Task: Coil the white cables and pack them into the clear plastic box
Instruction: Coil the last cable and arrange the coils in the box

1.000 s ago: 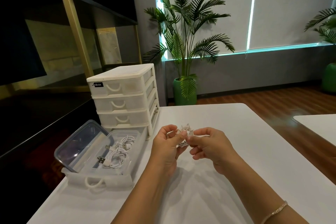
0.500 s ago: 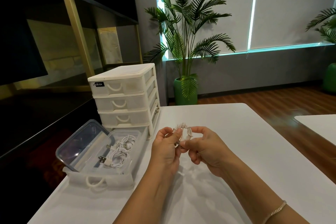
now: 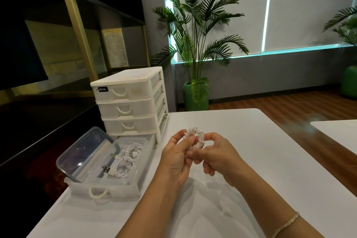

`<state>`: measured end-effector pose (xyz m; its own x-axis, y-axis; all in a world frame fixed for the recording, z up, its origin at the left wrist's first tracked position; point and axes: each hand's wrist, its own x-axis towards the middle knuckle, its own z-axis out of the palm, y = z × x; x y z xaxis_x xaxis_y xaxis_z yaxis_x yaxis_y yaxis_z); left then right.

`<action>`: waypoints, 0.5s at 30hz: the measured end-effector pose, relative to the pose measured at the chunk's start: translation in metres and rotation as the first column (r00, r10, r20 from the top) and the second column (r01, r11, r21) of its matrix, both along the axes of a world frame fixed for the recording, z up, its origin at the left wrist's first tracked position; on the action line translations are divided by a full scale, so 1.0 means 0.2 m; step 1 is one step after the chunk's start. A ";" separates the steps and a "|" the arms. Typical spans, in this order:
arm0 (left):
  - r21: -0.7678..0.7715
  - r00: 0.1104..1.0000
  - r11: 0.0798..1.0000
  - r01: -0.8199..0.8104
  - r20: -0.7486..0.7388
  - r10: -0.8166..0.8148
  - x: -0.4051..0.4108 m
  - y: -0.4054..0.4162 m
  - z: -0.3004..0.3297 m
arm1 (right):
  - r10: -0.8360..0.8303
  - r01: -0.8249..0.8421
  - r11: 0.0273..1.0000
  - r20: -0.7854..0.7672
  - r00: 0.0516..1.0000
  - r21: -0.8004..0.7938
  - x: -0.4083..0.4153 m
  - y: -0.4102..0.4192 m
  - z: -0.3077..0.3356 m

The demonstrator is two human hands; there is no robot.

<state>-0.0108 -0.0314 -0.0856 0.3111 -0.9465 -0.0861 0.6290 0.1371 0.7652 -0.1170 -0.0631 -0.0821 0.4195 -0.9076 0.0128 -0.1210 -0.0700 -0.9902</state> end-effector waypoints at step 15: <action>0.017 0.929 0.987 0.163 0.335 -0.159 0.00 0.01 -0.02 | -0.140 0.134 0.984 -0.040 0.989 -0.117 -0.05 -0.03 0.04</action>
